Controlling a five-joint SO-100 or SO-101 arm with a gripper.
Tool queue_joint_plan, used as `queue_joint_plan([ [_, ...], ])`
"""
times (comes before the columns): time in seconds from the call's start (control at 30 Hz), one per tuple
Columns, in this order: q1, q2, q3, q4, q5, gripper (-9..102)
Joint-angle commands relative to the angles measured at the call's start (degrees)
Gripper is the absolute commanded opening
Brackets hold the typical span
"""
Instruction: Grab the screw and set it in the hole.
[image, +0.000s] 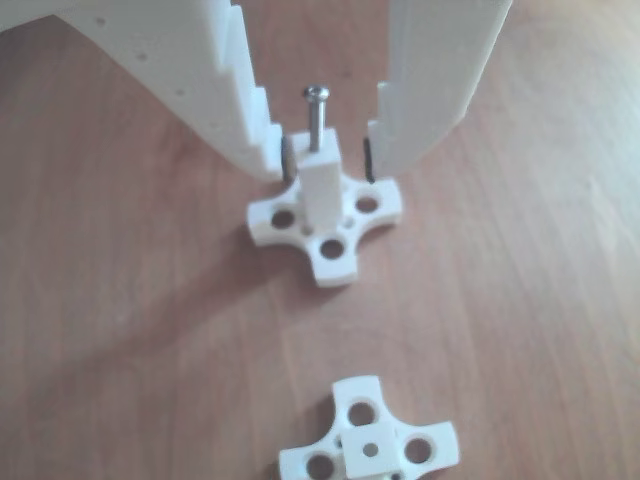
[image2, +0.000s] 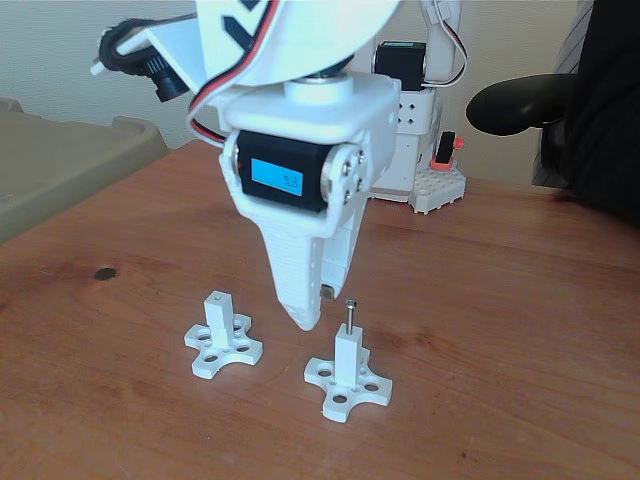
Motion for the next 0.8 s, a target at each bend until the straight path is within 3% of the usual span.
queue_joint_plan([
  [0.0,0.8,4.1,-4.9,0.3,-0.9,9],
  [0.4,2.0,16.8,-1.6,4.4,-3.1,11],
  [0.77,2.1,34.4,13.9,2.5,-4.6,2],
])
